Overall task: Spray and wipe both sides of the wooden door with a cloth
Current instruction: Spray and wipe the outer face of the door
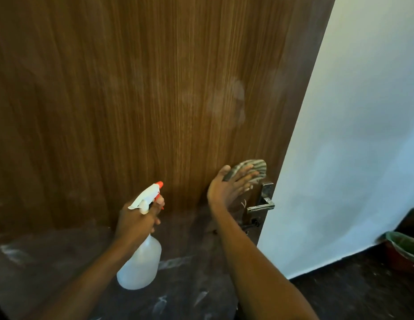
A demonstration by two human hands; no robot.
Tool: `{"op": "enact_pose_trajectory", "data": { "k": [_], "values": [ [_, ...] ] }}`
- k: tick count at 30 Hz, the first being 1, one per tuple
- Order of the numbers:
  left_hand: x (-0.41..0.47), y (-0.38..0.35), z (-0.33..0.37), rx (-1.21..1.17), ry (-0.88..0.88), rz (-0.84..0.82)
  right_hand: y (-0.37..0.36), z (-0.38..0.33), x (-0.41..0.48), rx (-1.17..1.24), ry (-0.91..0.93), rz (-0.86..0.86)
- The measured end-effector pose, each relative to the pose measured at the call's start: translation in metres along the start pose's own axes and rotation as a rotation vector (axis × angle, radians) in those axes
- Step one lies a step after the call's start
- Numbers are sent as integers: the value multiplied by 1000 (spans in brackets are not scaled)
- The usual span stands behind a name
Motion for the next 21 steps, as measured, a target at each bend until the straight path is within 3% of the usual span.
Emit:
{"op": "enact_pose_trajectory", "data": {
  "k": [3,6,8,10,17,21],
  "values": [
    [4,-14,14,-22,-8,-35,-12,13,-23,-97,137,-62],
    [5,-32,20,-9,-7,-160,-10,24,-19,43,-53,-79],
    [-1,-43,22,148,-5,-289,-4,21,-10,132,-203,-88],
    [-1,-53,22,245,16,-335,1,20,-9,144,-243,-96],
    [8,-91,44,90,110,-287,15,30,-27,-6,-130,-216],
    [8,-106,60,60,77,-329,63,8,34,-16,-71,-119]
  ]
}}
Point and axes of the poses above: each hand's wrist, its own x-axis towards the middle knuckle, its own y-axis out of the back of the hand, z = x × y, the point moved 2 cm from there along x, towards the middle knuckle, and after that the axes turned 13 degrees about -z, right-handed, at the moved point
